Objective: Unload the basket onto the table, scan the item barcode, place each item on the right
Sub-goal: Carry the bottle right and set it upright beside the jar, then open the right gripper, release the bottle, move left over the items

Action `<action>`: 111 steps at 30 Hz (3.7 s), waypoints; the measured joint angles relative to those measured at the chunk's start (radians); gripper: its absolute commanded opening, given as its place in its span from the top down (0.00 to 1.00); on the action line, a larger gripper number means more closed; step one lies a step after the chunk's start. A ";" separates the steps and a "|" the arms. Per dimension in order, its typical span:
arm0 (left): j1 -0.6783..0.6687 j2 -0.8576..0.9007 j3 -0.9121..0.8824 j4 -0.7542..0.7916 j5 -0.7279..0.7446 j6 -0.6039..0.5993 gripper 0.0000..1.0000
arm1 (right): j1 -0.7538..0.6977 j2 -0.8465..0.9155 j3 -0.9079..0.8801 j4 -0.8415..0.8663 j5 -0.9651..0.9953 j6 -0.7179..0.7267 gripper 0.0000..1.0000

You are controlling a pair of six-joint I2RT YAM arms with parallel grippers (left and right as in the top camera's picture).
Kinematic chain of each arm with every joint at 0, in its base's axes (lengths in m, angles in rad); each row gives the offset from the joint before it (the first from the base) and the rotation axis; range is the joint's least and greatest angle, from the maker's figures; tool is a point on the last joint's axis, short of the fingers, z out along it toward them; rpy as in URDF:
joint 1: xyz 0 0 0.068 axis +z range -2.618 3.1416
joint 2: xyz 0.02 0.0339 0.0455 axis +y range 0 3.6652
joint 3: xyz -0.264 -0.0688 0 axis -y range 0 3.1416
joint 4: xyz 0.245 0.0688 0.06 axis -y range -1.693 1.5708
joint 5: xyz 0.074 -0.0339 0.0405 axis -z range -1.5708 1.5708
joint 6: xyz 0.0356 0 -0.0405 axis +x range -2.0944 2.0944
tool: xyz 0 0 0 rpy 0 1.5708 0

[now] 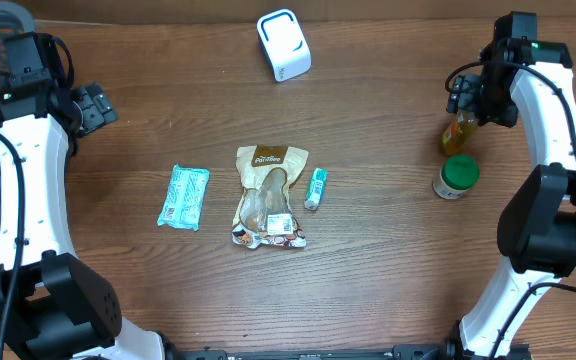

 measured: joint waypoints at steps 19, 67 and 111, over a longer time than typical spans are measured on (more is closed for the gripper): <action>0.000 0.000 0.000 0.000 0.000 0.000 0.01 | 0.139 -0.414 0.052 -0.123 -0.095 0.123 0.06; 0.000 0.000 0.000 0.000 0.000 0.000 0.00 | 0.331 -0.391 0.051 -0.160 -0.311 0.130 0.00; 0.000 0.000 0.000 0.000 0.000 0.000 0.00 | 0.331 -0.391 0.051 -0.064 -0.314 0.130 0.00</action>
